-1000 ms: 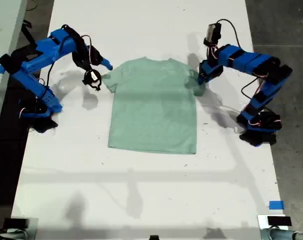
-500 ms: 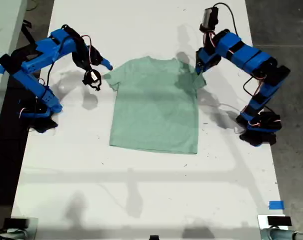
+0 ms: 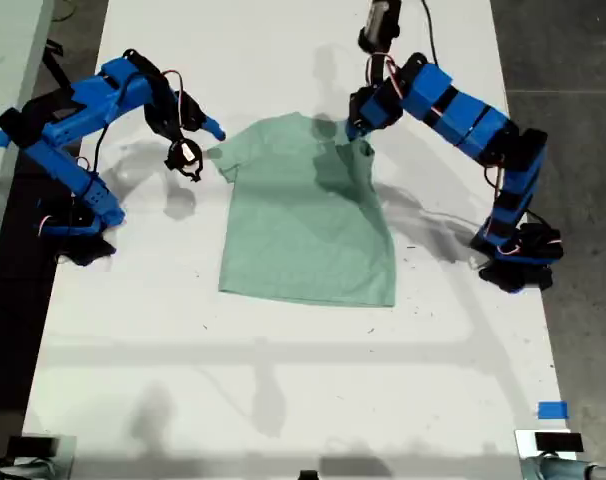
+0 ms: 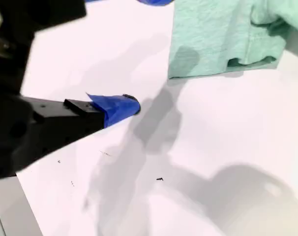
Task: Fold t-shirt
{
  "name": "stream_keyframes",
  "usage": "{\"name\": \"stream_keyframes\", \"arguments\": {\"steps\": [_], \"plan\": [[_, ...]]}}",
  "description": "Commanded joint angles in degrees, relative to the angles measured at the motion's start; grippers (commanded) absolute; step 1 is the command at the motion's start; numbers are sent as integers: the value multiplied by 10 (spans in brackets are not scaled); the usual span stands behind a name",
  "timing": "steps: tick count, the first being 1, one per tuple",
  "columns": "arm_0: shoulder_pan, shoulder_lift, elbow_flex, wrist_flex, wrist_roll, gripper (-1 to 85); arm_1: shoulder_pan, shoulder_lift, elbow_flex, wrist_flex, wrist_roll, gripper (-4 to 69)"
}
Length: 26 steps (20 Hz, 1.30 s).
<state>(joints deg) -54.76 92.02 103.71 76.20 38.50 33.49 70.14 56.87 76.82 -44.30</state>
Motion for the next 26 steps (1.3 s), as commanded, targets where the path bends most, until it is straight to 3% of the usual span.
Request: {"name": "stream_keyframes", "arguments": {"steps": [1, 7, 8, 9, 11, 12, 13, 18, 24, 26], "plan": [[10, 14, -12, 4, 6, 367, -23, -33, -62, -33, 19, -4], [11, 17, -12, 5, 6, 367, -56, -134, -95, -107, 53, 2], [11, 17, -12, 4, 6, 367, -56, -149, -99, -126, 52, 112], [13, 16, -12, 4, 4, 367, -60, -170, -122, -126, 61, 178], [15, 16, -12, 4, 4, 367, -57, -180, -155, -104, 94, 243], [16, 16, -12, 4, 4, 366, -55, -172, -168, -95, 64, 418], [16, 16, -12, 4, 3, 366, -51, -156, -178, -72, 53, 425], [25, 3, -22, -6, 1, 364, -18, -37, -151, 37, 40, 330], [40, -158, -142, -9, -13, 361, -37, 27, -82, 72, 46, 283], [39, -209, -178, -5, -18, 311, -47, 43, -64, 76, 51, 277]]}}
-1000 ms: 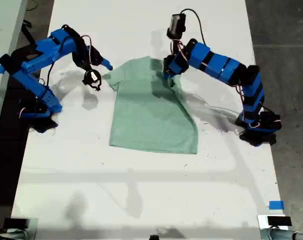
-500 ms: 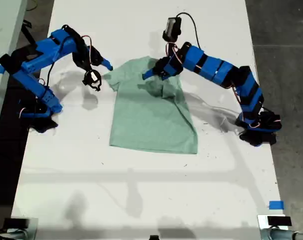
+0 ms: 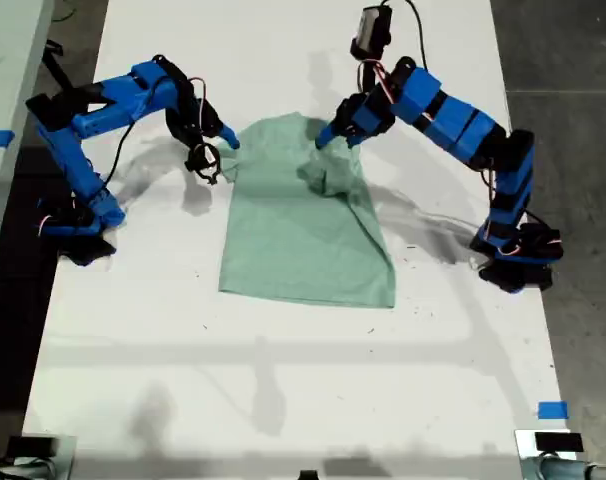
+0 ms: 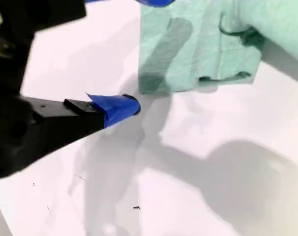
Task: Fold t-shirt
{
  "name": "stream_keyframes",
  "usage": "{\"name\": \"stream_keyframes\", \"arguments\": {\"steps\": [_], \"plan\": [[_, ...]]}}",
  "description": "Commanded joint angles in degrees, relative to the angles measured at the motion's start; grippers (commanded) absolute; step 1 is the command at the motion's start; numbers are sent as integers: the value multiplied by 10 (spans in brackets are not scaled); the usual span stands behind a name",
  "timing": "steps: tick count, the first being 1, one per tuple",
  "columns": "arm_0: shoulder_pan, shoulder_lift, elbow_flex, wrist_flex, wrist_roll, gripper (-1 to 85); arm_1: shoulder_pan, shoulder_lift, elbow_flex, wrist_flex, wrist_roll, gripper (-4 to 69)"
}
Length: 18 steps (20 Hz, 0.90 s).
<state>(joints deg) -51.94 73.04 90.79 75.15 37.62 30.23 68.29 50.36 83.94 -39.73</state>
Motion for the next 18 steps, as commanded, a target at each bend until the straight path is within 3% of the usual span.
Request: {"name": "stream_keyframes", "arguments": {"steps": [1, 5, 13, 18], "plan": [[5, -44, -62, 11, -14, 258, -18, 73, 14, 5, 9, 277], [-33, -169, -139, 63, -21, 14, -28, 136, 78, -1, 23, 277], [-32, -65, -206, 136, -43, 0, -18, 287, 294, -87, 40, 267], [-23, 25, -199, 104, -40, 0, -9, 341, 367, -113, 42, 263]]}}
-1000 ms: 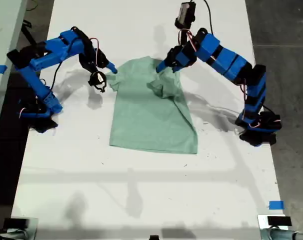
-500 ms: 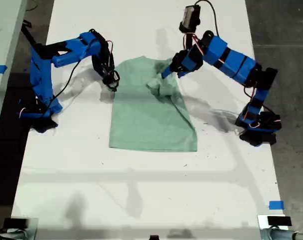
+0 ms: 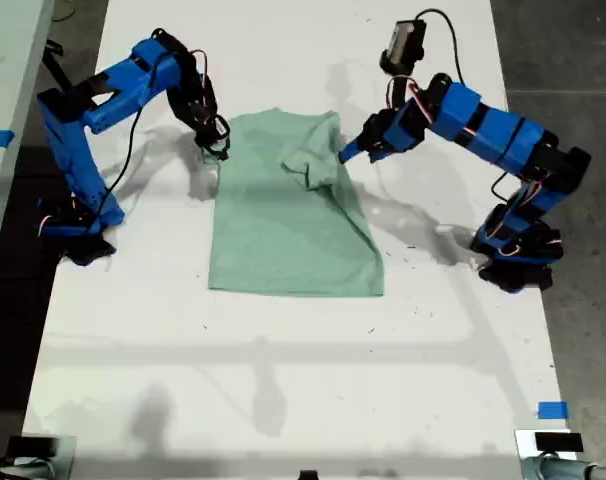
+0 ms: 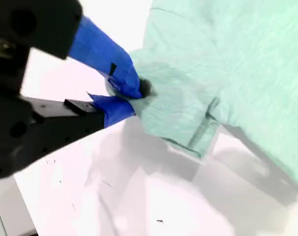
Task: Fold t-shirt
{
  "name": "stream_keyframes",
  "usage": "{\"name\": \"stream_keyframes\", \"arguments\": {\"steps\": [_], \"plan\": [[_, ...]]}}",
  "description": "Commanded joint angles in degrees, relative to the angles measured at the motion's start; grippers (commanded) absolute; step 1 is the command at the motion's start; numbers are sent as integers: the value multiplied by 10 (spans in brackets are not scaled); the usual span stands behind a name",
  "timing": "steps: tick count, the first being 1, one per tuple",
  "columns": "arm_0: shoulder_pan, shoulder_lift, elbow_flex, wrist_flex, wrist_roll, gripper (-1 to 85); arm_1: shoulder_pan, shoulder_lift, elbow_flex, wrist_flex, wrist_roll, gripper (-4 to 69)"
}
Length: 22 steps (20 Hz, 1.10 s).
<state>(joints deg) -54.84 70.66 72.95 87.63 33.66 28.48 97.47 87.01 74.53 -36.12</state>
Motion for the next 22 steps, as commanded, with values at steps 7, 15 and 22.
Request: {"name": "stream_keyframes", "arguments": {"steps": [7, 15, 22], "plan": [[139, -41, -155, -151, -6, 0, 13, 99, 62, -23, 10, 262], [171, -168, -308, -150, 55, 303, 20, 193, 178, -62, 26, 223], [266, 61, -271, -2, 79, 309, -28, 209, 225, -62, 20, 271]]}}
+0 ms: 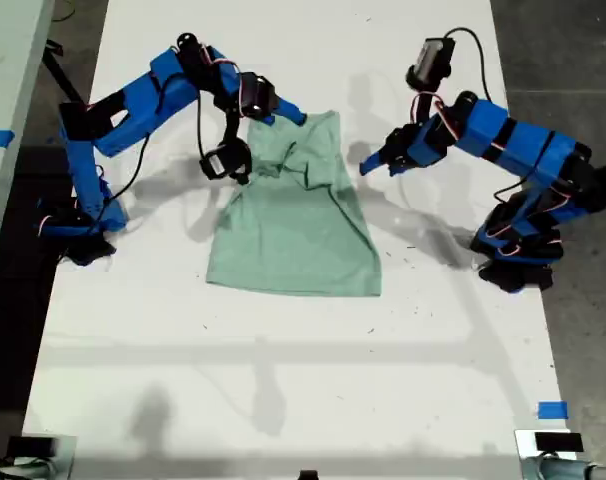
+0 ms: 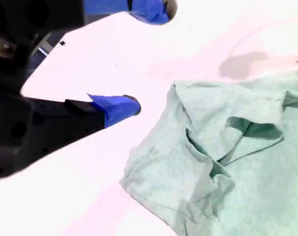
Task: Fold t-shirt
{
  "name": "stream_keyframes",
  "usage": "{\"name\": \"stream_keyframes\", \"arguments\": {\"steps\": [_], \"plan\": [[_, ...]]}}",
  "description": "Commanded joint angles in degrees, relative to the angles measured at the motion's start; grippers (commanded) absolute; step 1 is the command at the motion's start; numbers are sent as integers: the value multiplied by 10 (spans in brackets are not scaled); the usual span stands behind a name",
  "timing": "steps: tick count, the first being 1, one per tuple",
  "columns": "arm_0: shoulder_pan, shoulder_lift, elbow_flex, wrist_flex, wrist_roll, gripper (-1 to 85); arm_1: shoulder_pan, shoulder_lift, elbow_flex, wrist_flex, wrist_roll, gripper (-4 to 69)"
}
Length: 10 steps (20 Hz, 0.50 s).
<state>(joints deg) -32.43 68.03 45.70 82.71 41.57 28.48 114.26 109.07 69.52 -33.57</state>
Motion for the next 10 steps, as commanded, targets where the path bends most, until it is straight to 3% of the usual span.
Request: {"name": "stream_keyframes", "arguments": {"steps": [1, 5, 10], "plan": [[71, 118, 28, 73, -9, 309, -48, 44, 20, -13, -2, 273], [167, 235, 192, 76, -62, 305, -139, 47, 87, -36, 37, 279], [243, 343, 423, -11, -144, 300, -225, 44, 169, -106, 105, 283]]}}
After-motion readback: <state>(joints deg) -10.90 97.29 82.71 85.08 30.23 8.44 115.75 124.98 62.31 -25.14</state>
